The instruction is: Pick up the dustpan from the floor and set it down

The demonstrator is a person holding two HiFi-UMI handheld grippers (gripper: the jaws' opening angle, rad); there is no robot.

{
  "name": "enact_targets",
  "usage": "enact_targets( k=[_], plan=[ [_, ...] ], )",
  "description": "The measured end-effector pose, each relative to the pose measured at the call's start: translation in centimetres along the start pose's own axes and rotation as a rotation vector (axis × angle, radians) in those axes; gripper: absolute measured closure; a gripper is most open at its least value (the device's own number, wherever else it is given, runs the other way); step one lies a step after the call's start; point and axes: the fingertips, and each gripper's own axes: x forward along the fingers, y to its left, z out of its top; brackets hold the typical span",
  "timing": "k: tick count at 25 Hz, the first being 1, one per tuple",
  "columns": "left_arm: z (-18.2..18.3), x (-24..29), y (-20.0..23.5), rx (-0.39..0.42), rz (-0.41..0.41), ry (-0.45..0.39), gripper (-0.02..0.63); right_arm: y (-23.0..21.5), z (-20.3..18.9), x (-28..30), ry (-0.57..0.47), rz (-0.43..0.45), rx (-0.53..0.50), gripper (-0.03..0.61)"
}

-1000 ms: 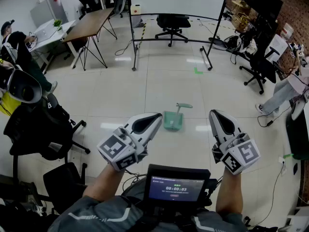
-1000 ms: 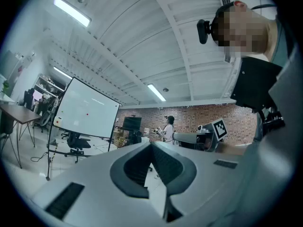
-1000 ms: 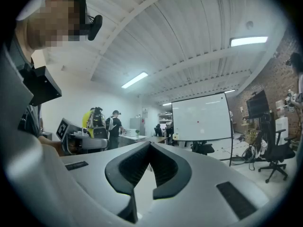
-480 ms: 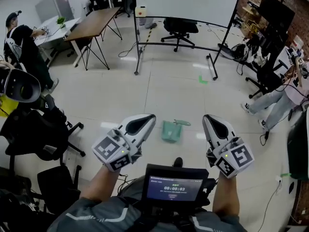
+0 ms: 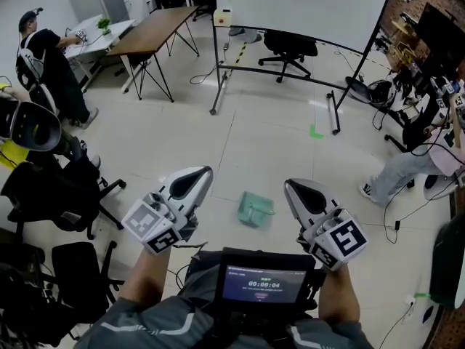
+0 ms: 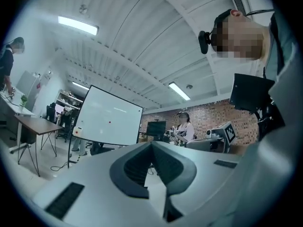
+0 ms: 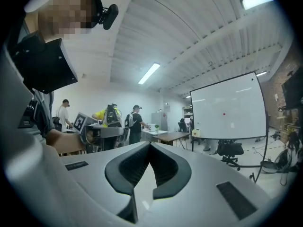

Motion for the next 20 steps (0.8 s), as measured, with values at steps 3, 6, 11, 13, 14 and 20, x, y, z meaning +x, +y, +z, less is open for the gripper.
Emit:
enact_targets(
  k=[3,6,11,13,14,20],
  plan=[
    [0.1,1.8,2.3,-0.007,-0.014,0.017,0.601,-2.0,-0.2,2.5,0.01,0.002,0.014,0.563],
    [0.3,3.5,4.1,-0.007,-0.061,0.022,0.601,-3.7,0.0,4.5,0.002,-0.025,0.009,0.564],
    [0.6,4.7,6.6,0.005,-0.116,0.047,0.601,-4.9,0.3,7.0,-0.006,-0.083,0.024,0.563],
    [0.3,5.0,7.5,0.001,-0.127,0.058,0.601,-5.1,0.4,7.8,-0.002,-0.094,0.016,0.563],
    [0.1,5.1,7.8,-0.004,-0.132,0.059,0.601,-5.1,0.4,8.1,-0.002,-0.098,0.014,0.563],
    [-1.8,6.5,8.9,-0.018,-0.133,0.078,0.601,-6.0,-1.0,9.0,0.027,-0.078,0.017,0.528]
  ],
)
